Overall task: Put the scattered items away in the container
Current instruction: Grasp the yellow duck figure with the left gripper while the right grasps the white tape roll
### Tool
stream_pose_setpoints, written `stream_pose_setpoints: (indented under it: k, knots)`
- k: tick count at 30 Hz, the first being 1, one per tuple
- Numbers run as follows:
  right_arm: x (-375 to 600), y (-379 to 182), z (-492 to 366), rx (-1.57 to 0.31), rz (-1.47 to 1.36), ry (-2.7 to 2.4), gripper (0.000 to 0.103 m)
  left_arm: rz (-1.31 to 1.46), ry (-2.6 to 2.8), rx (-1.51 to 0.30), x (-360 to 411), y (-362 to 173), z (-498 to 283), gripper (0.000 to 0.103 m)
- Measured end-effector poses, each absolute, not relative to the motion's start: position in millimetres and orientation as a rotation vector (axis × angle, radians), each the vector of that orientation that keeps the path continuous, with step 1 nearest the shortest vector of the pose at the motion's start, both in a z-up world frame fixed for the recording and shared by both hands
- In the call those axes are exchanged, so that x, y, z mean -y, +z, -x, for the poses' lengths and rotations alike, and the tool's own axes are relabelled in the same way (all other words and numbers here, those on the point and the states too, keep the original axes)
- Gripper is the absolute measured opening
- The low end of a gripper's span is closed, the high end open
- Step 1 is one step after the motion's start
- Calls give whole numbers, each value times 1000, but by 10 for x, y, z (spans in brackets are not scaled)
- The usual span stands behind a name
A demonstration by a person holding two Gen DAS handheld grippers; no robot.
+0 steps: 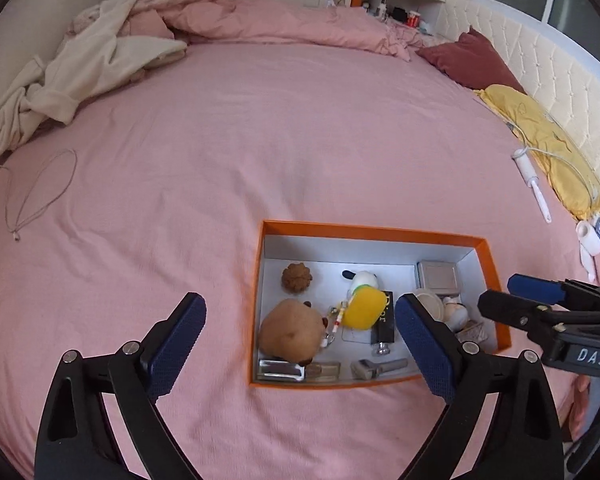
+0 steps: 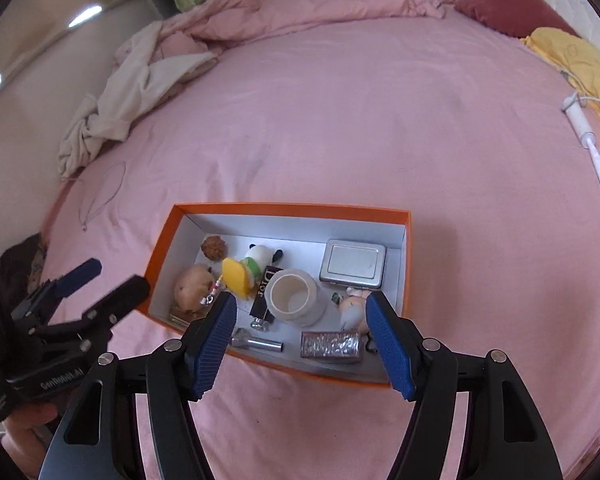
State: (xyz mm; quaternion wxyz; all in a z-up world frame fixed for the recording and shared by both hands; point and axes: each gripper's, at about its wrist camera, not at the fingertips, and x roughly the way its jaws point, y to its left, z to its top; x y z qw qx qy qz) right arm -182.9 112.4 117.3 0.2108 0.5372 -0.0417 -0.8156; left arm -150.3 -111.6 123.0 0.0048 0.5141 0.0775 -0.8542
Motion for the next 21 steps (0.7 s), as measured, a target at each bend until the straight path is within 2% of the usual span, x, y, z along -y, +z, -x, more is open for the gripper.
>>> stream_pose_setpoints:
  k: [2,5,6,7,8,9,11,14,16,18,20,21]
  knots:
    - [-989,1145,2074,-9,-1609,-2168,68,-1752,-2590,-257,1071,1170,1697,95]
    - [-802,1033,2258,-226,-1751,-2058,68,-1931,-2484,-166,921,1015,1910,94]
    - [-764,984,2289,-230,-1780,-2010,66,-1956,-2460,-144,880,969,1967,89]
    - [-735,933,2309,-230,-1807,-1970,64,-1976,-2438,-166,871,919,2013,70]
    - [-712,885,2307,-233,-1824,-1948,55,-1995,-2414,-212,882,865,2050,61]
    - [-680,842,2296,-250,-1827,-1935,49,-2020,-2386,-265,882,801,2074,60]
    - [-630,771,2251,-257,-1812,-1919,48,-2102,-2343,-353,823,643,2059,61]
    - [-626,593,2219,-178,-1833,-1926,48,-2161,-2305,-362,704,483,2029,59]
    - [-614,449,2185,-177,-1856,-1944,42,-2147,-2331,-318,628,430,2009,59]
    - [-574,352,2126,-216,-1839,-1965,27,-2126,-2360,-284,564,376,1985,59]
    - [-514,292,2054,-281,-1817,-1980,18,-2127,-2354,-295,549,275,1956,53]
    - [-486,270,2010,-307,-1805,-1988,17,-2115,-2371,-314,551,254,1939,50]
